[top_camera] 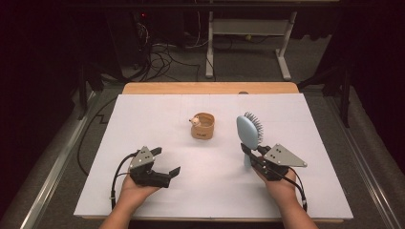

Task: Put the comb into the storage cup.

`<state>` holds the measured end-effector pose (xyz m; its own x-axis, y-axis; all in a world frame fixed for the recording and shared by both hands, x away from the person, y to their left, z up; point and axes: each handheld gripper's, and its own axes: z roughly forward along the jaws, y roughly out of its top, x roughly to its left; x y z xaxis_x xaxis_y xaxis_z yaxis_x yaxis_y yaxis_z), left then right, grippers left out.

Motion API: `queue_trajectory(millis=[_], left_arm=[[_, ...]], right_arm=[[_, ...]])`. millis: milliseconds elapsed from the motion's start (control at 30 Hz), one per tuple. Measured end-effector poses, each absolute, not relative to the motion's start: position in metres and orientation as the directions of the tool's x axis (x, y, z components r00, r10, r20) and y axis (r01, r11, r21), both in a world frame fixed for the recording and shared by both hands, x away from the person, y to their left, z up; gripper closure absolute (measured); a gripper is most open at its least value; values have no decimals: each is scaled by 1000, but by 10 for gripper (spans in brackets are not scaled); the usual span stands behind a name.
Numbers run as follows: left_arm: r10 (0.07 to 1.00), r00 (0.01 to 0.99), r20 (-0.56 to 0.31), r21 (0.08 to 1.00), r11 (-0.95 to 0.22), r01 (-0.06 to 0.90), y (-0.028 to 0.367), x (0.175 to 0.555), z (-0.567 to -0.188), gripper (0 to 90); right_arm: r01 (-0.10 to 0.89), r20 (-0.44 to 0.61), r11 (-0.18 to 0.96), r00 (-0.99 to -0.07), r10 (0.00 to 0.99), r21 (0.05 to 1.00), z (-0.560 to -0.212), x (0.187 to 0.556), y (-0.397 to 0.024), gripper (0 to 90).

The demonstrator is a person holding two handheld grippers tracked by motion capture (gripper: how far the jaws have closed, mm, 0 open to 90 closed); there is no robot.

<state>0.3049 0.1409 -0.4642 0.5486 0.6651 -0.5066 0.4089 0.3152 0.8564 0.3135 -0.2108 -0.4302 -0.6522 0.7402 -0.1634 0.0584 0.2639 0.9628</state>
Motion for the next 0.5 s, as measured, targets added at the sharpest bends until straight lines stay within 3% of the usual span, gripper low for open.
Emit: queue_trajectory(millis=[500], left_arm=[[646, 562, -516, 854, 343, 390, 143, 299, -463, 18]], right_arm=[[95, -33, 132, -678, 735, 987, -430, 316, -220, 784]])
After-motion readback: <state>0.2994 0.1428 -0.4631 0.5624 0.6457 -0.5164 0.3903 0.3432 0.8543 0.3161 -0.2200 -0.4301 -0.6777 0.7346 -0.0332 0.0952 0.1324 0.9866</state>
